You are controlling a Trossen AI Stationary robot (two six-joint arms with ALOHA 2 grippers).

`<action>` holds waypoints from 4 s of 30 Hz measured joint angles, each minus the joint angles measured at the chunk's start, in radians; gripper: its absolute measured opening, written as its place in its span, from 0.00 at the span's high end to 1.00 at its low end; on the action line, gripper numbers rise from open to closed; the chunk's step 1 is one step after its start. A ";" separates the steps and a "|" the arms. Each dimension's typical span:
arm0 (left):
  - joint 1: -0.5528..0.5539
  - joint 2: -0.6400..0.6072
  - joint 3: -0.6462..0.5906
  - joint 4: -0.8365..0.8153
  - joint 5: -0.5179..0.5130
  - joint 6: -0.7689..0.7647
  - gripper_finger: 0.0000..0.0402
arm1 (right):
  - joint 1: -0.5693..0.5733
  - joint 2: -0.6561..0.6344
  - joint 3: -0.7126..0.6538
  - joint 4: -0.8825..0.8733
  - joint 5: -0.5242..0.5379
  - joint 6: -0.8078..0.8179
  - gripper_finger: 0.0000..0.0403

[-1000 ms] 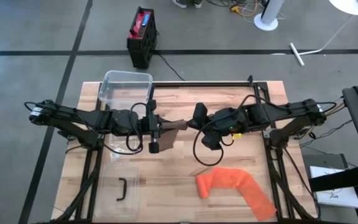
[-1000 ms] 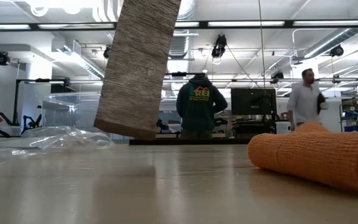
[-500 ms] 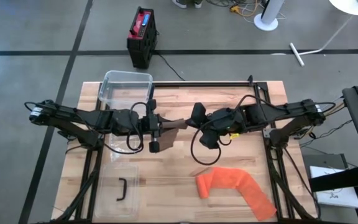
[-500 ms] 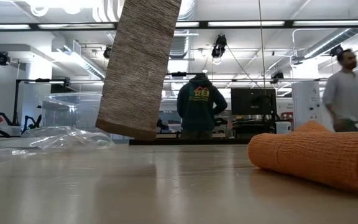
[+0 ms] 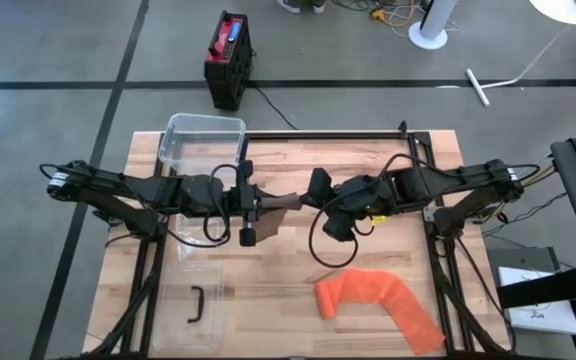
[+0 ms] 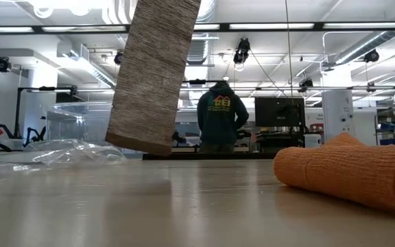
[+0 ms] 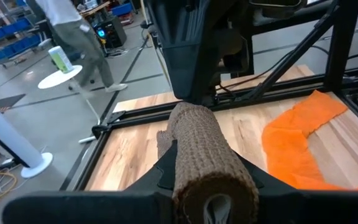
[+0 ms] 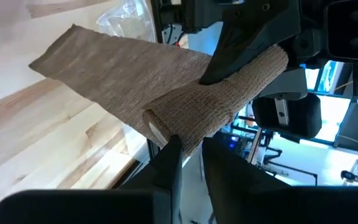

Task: Roll bandage
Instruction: Roll the brown bandage

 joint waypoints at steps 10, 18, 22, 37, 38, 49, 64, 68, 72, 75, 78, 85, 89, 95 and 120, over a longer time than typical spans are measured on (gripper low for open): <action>0.000 0.004 -0.002 0.021 0.040 0.027 0.87 | 0.001 0.009 0.001 -0.004 -0.015 -0.001 0.87; 0.000 0.006 -0.003 0.023 0.070 0.028 0.87 | 0.000 0.012 0.001 0.004 -0.040 -0.004 0.81; 0.000 0.006 -0.003 0.031 0.085 0.036 0.87 | 0.001 0.013 0.001 0.007 -0.044 -0.005 0.79; -0.001 0.005 -0.004 0.041 0.088 0.043 0.87 | 0.000 0.013 -0.001 0.041 -0.035 -0.011 0.99; -0.001 0.005 -0.004 0.041 0.088 0.043 0.87 | 0.000 0.014 -0.001 0.044 -0.035 -0.002 0.99; -0.002 0.007 -0.005 0.039 0.086 0.027 0.87 | 0.003 -0.012 -0.001 0.013 -0.016 0.074 1.00; -0.003 0.006 -0.005 0.037 0.097 0.038 0.87 | 0.023 -0.020 -0.001 -0.013 -0.039 0.129 0.93; -0.003 0.006 -0.005 0.036 0.096 0.040 0.87 | 0.022 -0.020 -0.001 -0.002 -0.042 0.127 0.85; -0.003 0.006 -0.005 0.038 0.096 0.040 0.87 | 0.023 -0.020 -0.001 0.001 -0.047 0.117 0.80; -0.003 0.006 -0.005 0.038 0.096 0.040 0.87 | 0.023 -0.020 -0.001 0.001 -0.074 0.116 0.78; -0.003 0.006 -0.005 0.038 0.100 0.040 0.87 | 0.023 -0.021 -0.001 0.005 -0.106 0.115 0.79; -0.003 0.006 -0.005 0.049 0.100 0.039 0.87 | 0.023 -0.021 -0.001 0.056 -0.133 0.114 0.84; -0.003 0.006 -0.005 0.046 0.094 0.031 0.87 | 0.023 -0.021 -0.001 0.069 -0.167 0.114 0.85; 0.000 0.006 -0.005 0.042 0.076 0.028 0.87 | 0.026 -0.021 -0.001 0.028 -0.167 0.111 0.83; 0.000 0.006 -0.006 0.033 0.088 0.024 0.87 | 0.025 -0.019 0.000 -0.001 0.007 0.029 0.84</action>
